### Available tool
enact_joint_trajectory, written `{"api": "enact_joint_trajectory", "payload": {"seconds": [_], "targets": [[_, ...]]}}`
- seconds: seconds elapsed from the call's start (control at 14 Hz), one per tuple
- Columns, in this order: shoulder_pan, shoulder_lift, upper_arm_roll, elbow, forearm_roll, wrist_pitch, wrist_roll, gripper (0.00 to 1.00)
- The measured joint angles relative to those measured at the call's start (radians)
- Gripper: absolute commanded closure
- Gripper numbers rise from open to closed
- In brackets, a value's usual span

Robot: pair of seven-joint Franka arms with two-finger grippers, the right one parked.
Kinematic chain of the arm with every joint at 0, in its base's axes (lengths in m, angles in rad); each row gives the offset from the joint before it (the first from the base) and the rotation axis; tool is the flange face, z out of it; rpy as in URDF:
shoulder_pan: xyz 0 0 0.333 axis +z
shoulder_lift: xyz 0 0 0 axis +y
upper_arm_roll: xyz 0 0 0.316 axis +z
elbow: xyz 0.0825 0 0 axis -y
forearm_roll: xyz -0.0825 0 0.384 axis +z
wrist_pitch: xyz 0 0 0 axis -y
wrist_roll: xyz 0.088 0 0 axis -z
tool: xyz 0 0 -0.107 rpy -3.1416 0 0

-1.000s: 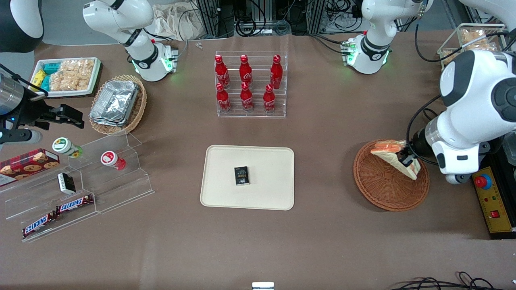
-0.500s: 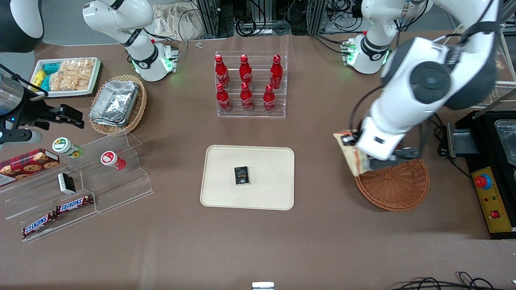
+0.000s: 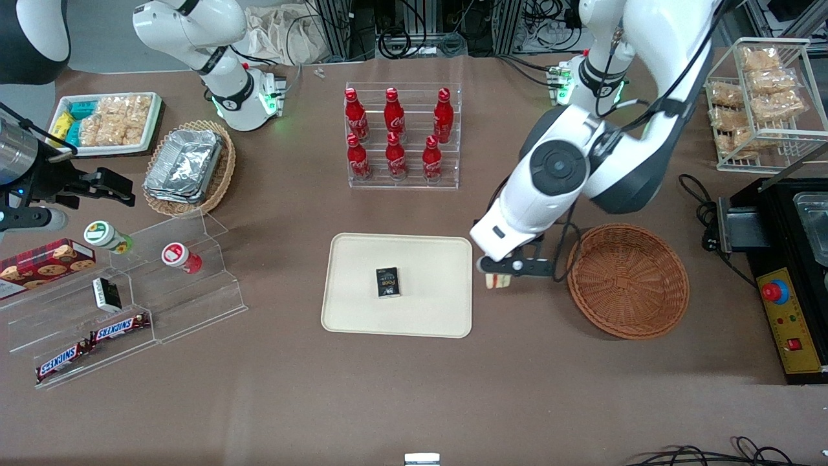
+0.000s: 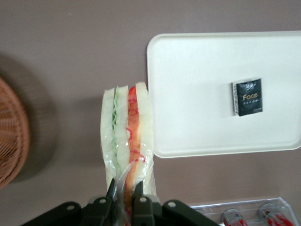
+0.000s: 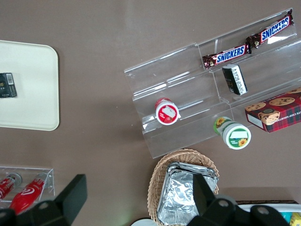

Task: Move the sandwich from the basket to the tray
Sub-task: 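Carry the sandwich over the cream tray beside the black box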

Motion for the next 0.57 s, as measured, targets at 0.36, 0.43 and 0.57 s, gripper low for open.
{"api": "enact_joint_trajectory", "payload": {"seconds": [0.36,0.43,0.57], "targets": [[-0.075,0.143,0.012,0.002,0.037,0.154,0.002,1.0],[-0.084,0.163,0.017,0.003,0.038,0.168,0.003,1.0],[-0.094,0.202,0.023,0.003,0.052,0.203,0.004,1.0]]}}
